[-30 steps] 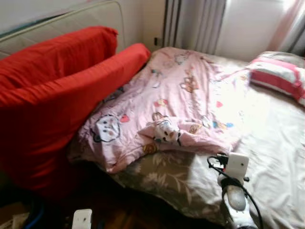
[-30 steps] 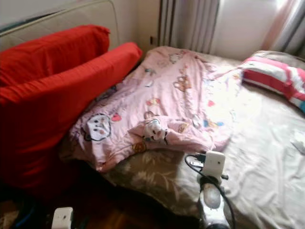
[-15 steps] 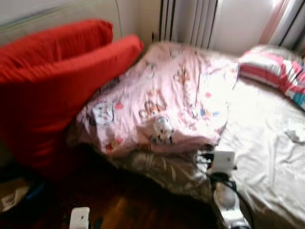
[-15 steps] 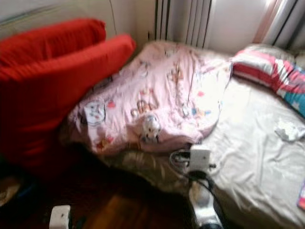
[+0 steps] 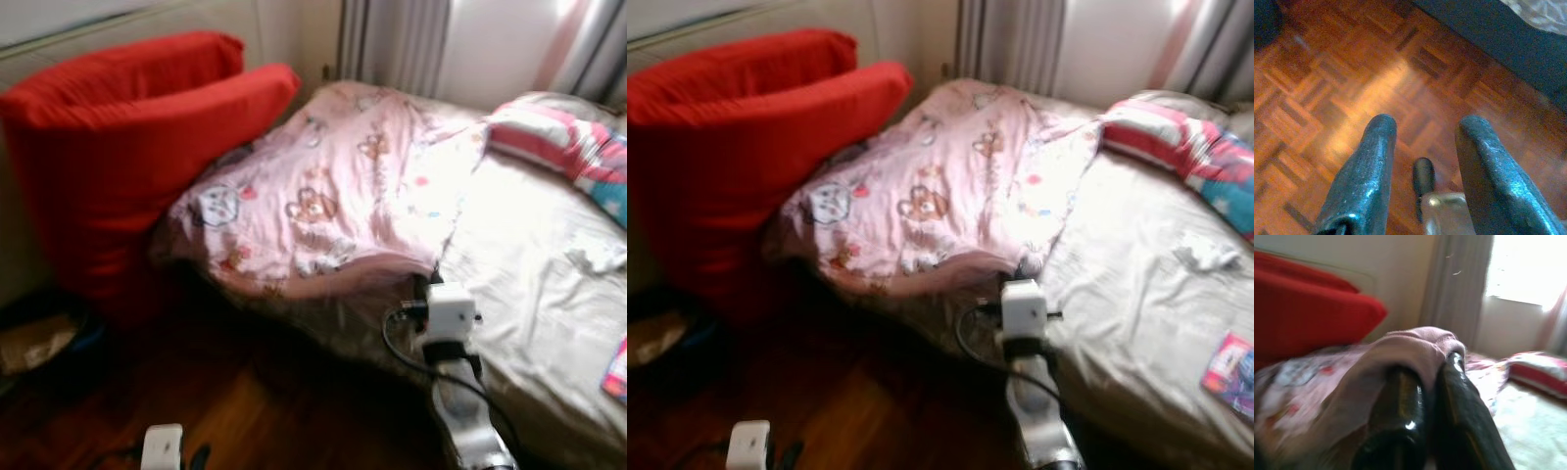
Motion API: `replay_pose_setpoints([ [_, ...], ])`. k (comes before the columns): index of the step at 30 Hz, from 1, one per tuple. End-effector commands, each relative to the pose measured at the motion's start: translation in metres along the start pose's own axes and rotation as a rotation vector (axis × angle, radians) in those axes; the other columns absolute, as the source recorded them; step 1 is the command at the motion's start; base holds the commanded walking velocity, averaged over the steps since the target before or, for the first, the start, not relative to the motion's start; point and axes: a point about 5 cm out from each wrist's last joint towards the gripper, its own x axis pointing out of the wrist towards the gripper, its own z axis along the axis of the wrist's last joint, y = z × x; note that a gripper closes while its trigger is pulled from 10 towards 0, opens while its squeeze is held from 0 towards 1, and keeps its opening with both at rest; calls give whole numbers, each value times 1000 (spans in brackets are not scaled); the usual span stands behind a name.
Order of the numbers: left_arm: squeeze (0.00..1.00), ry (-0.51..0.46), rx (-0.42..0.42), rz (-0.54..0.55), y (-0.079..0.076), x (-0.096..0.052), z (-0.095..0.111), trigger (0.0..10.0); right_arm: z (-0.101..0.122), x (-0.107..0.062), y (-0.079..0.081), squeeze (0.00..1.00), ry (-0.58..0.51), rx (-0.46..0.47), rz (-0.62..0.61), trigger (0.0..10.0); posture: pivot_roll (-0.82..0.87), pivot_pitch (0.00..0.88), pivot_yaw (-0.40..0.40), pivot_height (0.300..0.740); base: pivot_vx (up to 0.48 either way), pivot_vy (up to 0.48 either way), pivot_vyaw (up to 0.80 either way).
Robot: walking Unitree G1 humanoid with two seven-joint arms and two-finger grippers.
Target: Clean up the room
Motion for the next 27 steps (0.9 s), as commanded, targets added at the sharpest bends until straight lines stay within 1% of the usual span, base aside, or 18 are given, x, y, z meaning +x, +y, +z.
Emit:
replay_pose_setpoints([
  [1,0,30,11,-15,-4,-1,-5,10000,-15,-10,0,0,111,16,13,10000,24,161,-7,740,0,0,0],
  [2,0,31,11,-17,-4,-1,-5,10000,-22,-13,0,0,154,30,9,10000,24,161,-7,740,0,0,0],
  [3,0,32,11,-18,-5,-1,-5,10000,-32,-19,-3,0,237,24,-9,10000,26,163,-7,740,0,0,0],
  [4,0,32,11,-18,-5,-1,-5,10000,-32,-19,-3,0,237,24,-9,10000,26,163,-7,740,0,0,0],
  [5,0,32,11,-19,-5,0,-5,10000,-37,-21,-5,0,273,10,-18,10000,25,164,-7,740,0,0,0],
  [7,0,35,14,-25,-6,0,-5,10000,-58,-33,-14,0,423,38,-80,10000,21,167,-6,740,0,0,0],
  [9,0,40,17,-32,-8,0,-5,10000,-72,-43,-20,0,532,58,-118,10000,21,163,-5,740,0,0,0],
  [10,0,45,27,-39,-9,0,-6,10000,-80,-48,-21,0,597,61,-125,10000,23,166,-5,740,0,0,0],
  [11,0,45,27,-39,-9,0,-6,10000,-80,-48,-21,0,597,61,-125,10000,23,166,-5,740,0,0,0],
  [12,0,50,38,-48,-10,0,-7,10000,-89,-55,-20,0,677,94,-112,10000,22,166,-5,740,0,0,0],
  [13,0,52,41,-51,-11,0,-7,10000,-91,-57,-19,0,703,115,-97,10000,22,166,-5,740,0,0,0],
  [14,0,51,41,-51,-11,0,-7,10000,-93,-58,-16,0,718,127,-75,10000,22,166,-3,740,0,0,0],
  [16,0,51,39,-53,-11,0,-7,10000,-95,-60,-9,0,747,97,-2,10000,22,165,-3,740,0,0,0],
  [17,0,51,39,-53,-11,0,-7,10000,-95,-60,-9,0,747,97,-2,10000,22,165,-3,740,0,0,0],
  [18,0,52,48,-60,-12,0,-7,10000,-98,-64,-3,0,777,90,51,10000,23,166,-2,740,0,0,0],
  [19,0,51,51,-64,-13,0,-7,10000,-100,-65,0,0,789,98,64,10000,23,166,-2,740,0,0,0],
  [24,0,50,58,-73,-14,0,-8,10000,-98,-64,11,0,772,134,156,10000,25,166,0,740,0,0,0],
  [27,0,84,58,-64,-11,-3,-14,10000,-100,-68,15,0,797,96,219,10000,23,166,0,740,0,0,0],
])
